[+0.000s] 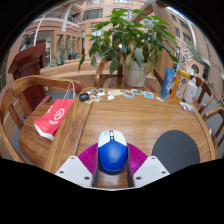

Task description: Arrange mouse

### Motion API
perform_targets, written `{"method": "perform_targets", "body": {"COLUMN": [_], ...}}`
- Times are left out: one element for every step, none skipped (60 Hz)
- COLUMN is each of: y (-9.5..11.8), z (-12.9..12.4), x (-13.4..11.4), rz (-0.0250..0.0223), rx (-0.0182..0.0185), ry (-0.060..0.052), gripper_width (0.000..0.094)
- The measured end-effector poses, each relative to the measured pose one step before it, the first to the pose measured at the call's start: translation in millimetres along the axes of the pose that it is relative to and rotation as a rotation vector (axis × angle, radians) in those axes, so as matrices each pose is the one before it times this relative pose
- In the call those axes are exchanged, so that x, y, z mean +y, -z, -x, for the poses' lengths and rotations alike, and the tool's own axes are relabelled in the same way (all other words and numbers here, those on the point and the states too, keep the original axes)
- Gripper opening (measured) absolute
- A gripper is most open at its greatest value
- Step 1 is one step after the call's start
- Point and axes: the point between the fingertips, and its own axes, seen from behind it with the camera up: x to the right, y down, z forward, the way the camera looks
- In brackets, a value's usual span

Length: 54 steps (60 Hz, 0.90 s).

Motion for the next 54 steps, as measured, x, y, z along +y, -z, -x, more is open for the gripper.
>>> {"method": "perform_targets", "body": {"y": [-0.7,-0.43,-0.13,0.16,0.48,0.86,1.15,1.45,1.68,2.12,3.29,3.28,3.99,4.63,5.03,5.51,5.82,5.57,7.19,6.6,6.77,7.01,7.25,7.42,7.9,7.0,6.34,6.11,5.68,5.18,4.48,4.05,3.75,2.48,1.49,0.94,2.87,0.23,-2.63,-1.29,-2.09,-2.36,0.15,-2.95,-3.67,-3.55,-3.6,-3.31,-3.3,-3.64,-3.32,-3.03,-3.92,-3.53], "z": [0.44,0.38,-0.01,-0.31,-0.75,-0.64,-0.56,-0.13,-0.24,-0.53,-0.62,-0.94,-0.72,-0.65,-0.57,-0.74,-0.9,0.39,-1.58,-0.44,-0.11,-0.77,-1.02,-1.48,-0.57,-3.19,-3.8,-4.98,-5.28,-5.72,-5.87,-5.83,-4.48,-6.39,-6.28,-6.84,-8.78,-7.7,-8.86,-8.15,-8.29,-8.54,-9.57,-8.33,-8.5,-7.49,-6.89,-7.04,-6.79,-6.51,-6.23,-4.53,-4.79,-3.92], "x": [-0.62,-0.21,-0.1,0.0,0.25,-0.33,-0.66,-1.63,-1.96,-2.18,-2.24,-4.03,-5.26,-5.49,-5.19,-5.58,-6.25,-7.81,-6.13,-7.02,-7.79,-8.65,-9.47,-9.55,-11.22,-10.32,-10.27,-9.88,-9.45,-9.13,-8.08,-7.26,-8.43,-4.68,-3.81,-2.2,-0.2,0.39,-1.04,1.54,2.49,3.93,10.22,4.61,6.57,6.36,7.05,7.81,8.58,8.89,9.36,15.11,7.12,8.25], "rz": [-0.00112,0.00018,0.00001,0.00103,0.00143,-0.00032,-0.00089,-0.00351,-0.00306,-0.00202,-0.0027,-0.00821,-0.01233,-0.01286,-0.01123,-0.01085,-0.01291,-0.01153,-0.01468,-0.01351,-0.01511,-0.01711,-0.01848,-0.01904,-0.01794,-0.02106,-0.01991,-0.01987,-0.01933,-0.01781,-0.01621,-0.01362,-0.01106,-0.00893,-0.00638,-0.00295,-0.00231,0.00201,0.00385,0.00507,0.00695,0.00929,0.00825,0.01216,0.01483,0.01398,0.01494,0.01589,0.01689,0.01676,0.01746,0.01184,0.01633,0.01675], "rx": [-0.00237,-0.00202,-0.00133,-0.00094,0.00007,0.00037,0.00103,-0.00039,-0.00146,-0.00079,-0.00107,-0.00032,-0.00168,-0.00365,-0.00512,-0.00583,-0.00612,-0.00611,-0.01017,-0.01194,-0.01293,-0.01318,-0.01166,-0.00962,-0.00475,-0.00555,-0.00051,0.00285,0.00413,0.004,0.00386,0.0043,0.00519,0.00571,0.00574,0.00594,0.00662,0.00826,0.0104,0.01155,0.01207,0.01228,0.01202,0.01242,0.0103,0.00951,0.00821,0.0085,0.00887,0.00899,0.00823,0.00726,0.00543,0.00434], "ry": [-0.0063,-0.0036,0.0007,0.0024,0.0016,0.0003,-0.0057,-0.0038,0.003,0.0077,0.0063,-0.0004,-0.0055,-0.0035,0.0005,-0.0003,-0.0061,-0.0103,-0.0086,-0.0066,-0.007,-0.01,-0.0102,-0.0081,-0.0044,-0.0021,-0.0037,-0.0014,-0.0001,0.0009,0.0011,-0.0005,-0.0038,-0.0038,-0.0031,-0.0019,-0.0018,-0.0021,-0.0025,-0.0015,0.0006,0.0012,0.0011,0.0009,0.0021,0.0026,0.0026,0.0029,0.0029,0.0024,0.0027,0.0044,0.0027,0.0011], "gripper_width": [0.0391,0.0392,0.0391,0.039,0.039,0.0372,0.0373,0.0373,0.0373,0.0373,0.0373,0.0373,0.0373,0.0374,0.0374,0.0374,0.0374,0.0373,0.0373,0.0374,0.0374,0.0373,0.0373,0.0374,0.0374,0.0374,0.0374,0.0373,0.0373,0.0374,0.0374,0.0374,0.0374,0.0373,0.0372,0.0373,0.0372,0.0372,0.0372,0.0371,0.0372,0.0371,0.0371,0.0371,0.0371,0.0371,0.037,0.0371,0.0371,0.0371,0.037,0.0372,0.0373,0.0372]}}
